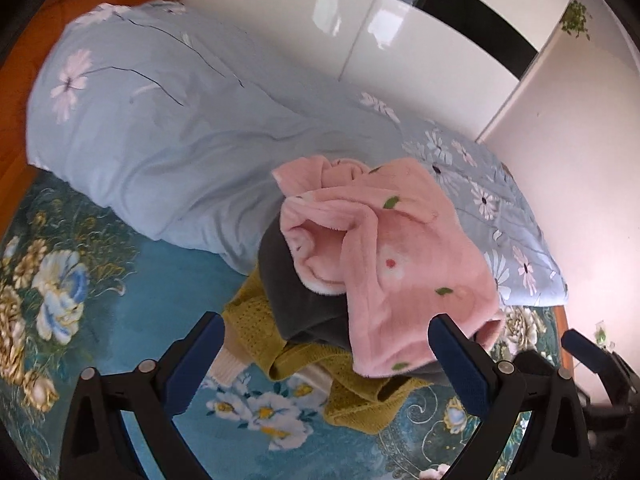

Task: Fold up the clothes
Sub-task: 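Grasp the pink fleece garment with both grippers and lift it off the pile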

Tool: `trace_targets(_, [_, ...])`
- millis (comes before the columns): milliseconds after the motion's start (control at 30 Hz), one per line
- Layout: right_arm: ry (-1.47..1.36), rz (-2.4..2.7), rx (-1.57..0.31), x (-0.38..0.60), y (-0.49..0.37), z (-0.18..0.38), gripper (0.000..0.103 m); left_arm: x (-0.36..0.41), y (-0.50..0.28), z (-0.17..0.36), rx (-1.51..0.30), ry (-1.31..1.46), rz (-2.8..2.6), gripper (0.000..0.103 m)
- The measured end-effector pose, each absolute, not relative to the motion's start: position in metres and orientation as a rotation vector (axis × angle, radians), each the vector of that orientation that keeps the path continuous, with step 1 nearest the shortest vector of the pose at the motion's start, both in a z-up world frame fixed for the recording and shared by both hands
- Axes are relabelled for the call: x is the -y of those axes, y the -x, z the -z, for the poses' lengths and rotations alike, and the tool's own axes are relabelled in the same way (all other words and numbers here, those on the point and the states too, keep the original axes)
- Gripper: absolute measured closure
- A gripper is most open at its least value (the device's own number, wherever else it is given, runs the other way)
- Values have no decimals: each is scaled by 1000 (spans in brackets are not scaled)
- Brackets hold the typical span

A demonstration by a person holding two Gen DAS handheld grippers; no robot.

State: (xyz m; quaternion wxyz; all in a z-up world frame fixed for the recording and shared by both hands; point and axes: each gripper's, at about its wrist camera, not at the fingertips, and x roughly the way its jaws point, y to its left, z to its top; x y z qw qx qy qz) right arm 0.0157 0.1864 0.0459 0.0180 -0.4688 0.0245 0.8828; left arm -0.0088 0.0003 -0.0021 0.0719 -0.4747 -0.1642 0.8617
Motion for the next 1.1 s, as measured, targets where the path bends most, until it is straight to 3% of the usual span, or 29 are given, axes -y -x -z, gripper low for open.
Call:
trace_targets(333, [1549, -2637, -166, -211, -6, -15, 0, -17, 77, 34, 601, 1520, -2467, 0])
trace_targets(467, [1540, -2616, -186, -227, -26, -16, 0, -29, 97, 54, 748, 1591, -2360, 1])
trace_targets(533, [1542, -2604, -170, -234, -36, -15, 0, -29, 104, 60, 847, 1596, -2312, 8])
trace_targets(567, [1539, -2597, -157, -237, -42, -15, 0, -31, 104, 61, 870, 1597, -2294, 20])
trace_targets(633, [1535, -2580, -141, -243, -53, -16, 0, -35, 105, 61, 910, 1599, -2257, 48])
trace_targets(667, [1537, -2574, -157, -247, -58, -17, 0, -39, 104, 58, 917, 1602, -2240, 73])
trace_targets(700, [1537, -2569, -178, -250, -63, -17, 0, -42, 101, 49, 909, 1590, -2246, 89])
trace_targets(900, [1523, -2569, -255, -261, -96, -28, 0, -48, 57, -38, 823, 1309, -2280, 95])
trace_targets(1000, [1498, -2586, -311, -268, -118, -35, 0, -57, 4, -90, 665, 1148, -2307, 95])
trace_targets(1100, [1444, -2603, -392, -287, -144, -42, 0, -52, -74, -141, 665, 954, -2280, 95])
